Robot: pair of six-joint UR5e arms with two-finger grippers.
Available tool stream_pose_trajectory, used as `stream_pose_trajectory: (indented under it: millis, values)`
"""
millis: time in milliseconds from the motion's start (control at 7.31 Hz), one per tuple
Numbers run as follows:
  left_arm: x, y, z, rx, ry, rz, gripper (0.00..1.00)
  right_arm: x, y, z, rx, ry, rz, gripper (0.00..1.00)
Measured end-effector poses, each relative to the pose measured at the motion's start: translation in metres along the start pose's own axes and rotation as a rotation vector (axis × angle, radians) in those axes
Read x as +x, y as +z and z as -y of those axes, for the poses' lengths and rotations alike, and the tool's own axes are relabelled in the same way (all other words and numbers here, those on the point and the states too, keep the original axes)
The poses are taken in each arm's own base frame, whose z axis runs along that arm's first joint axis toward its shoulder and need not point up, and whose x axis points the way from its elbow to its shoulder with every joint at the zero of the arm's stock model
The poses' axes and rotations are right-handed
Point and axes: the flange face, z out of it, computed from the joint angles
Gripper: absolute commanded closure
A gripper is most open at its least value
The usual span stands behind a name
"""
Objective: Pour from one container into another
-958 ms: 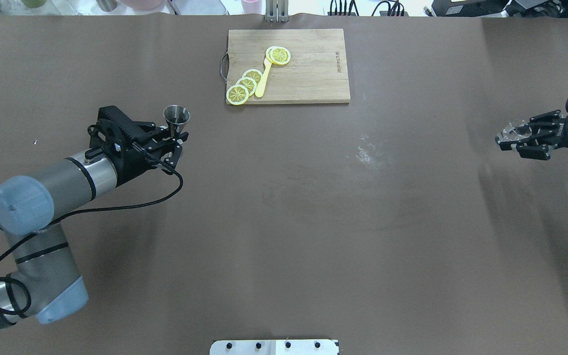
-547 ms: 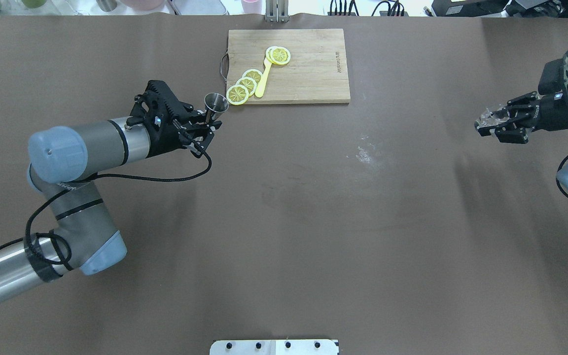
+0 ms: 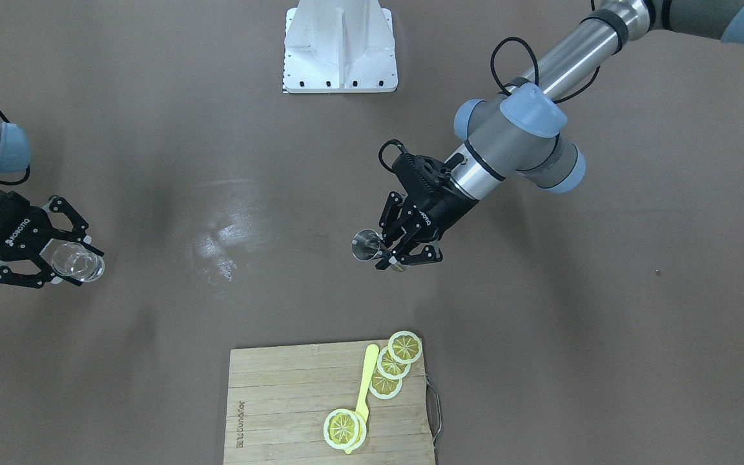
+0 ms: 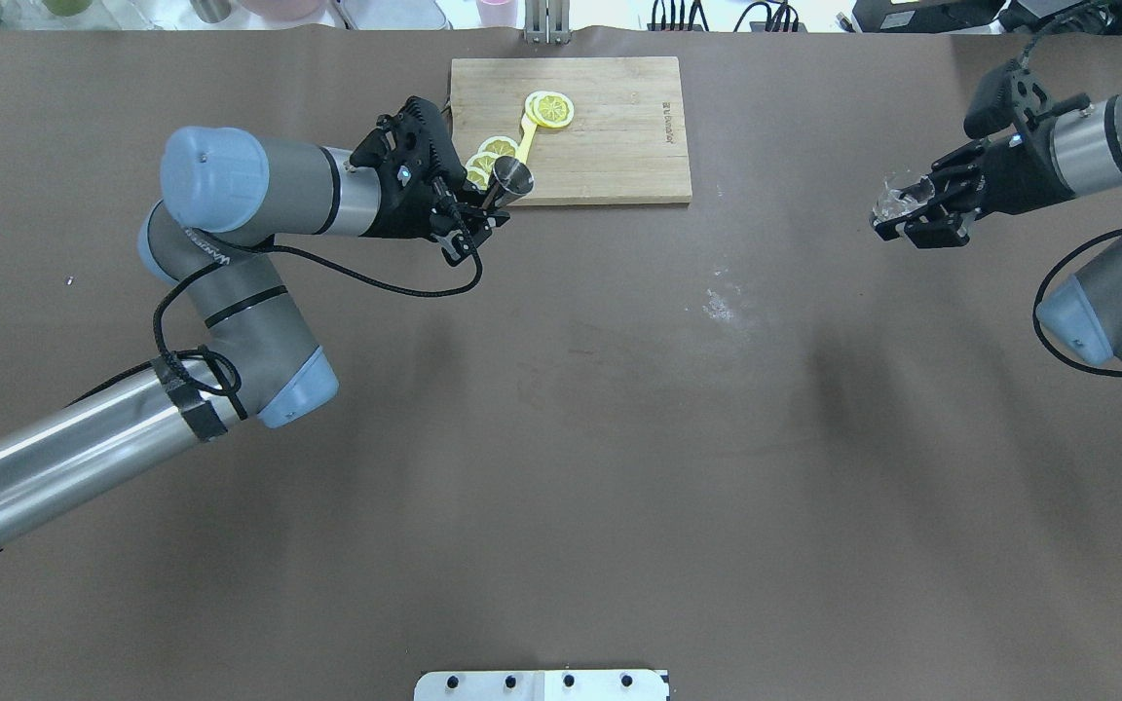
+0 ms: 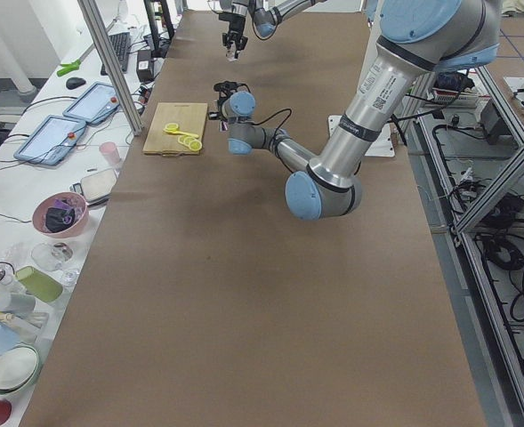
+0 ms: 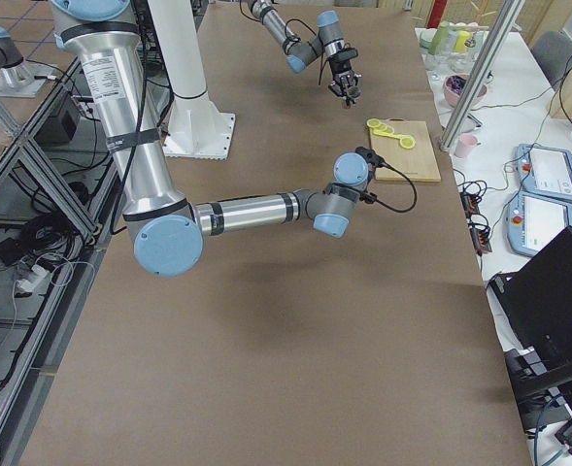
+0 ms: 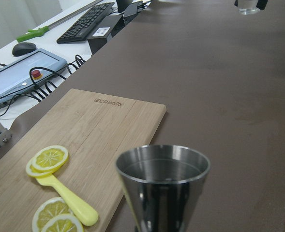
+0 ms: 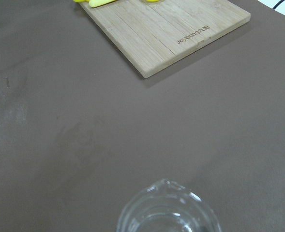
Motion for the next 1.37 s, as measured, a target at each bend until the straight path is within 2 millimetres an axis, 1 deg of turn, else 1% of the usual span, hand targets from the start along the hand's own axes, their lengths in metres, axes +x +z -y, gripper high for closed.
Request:
stream_pose_trajectory:
  millis: [274,410,547,684,821,1094,1231,1368]
  values:
    - [-0.002,0.03,0.026,0.0,0.062,-0.05,1.0,-0.034,0.001,0.041,-0.053,-0.044,-0.039,1.0]
    - [0.004,0.044,0.033,0.018,0.082,-0.067,1.0,-0.052,-0.004,0.062,-0.094,-0.08,-0.063,1.0]
    - [0.016,0.054,0.04,0.042,0.098,-0.087,1.0,-0.073,-0.01,0.084,-0.141,-0.108,-0.084,1.0]
    - [0.031,0.063,0.047,0.068,0.108,-0.103,1.0,-0.091,-0.013,0.099,-0.177,-0.139,-0.102,1.0]
    - [0.047,0.073,0.053,0.096,0.115,-0.106,1.0,-0.102,-0.012,0.106,-0.198,-0.179,-0.105,1.0]
    - [0.079,0.093,0.061,0.151,0.114,-0.098,1.0,-0.113,-0.006,0.114,-0.233,-0.204,-0.08,1.0]
    - [0.091,0.101,0.063,0.174,0.103,-0.098,1.0,-0.116,-0.004,0.125,-0.258,-0.198,-0.064,1.0]
    - [0.098,0.108,0.064,0.193,0.096,-0.098,1.0,-0.119,-0.003,0.133,-0.279,-0.187,-0.049,1.0]
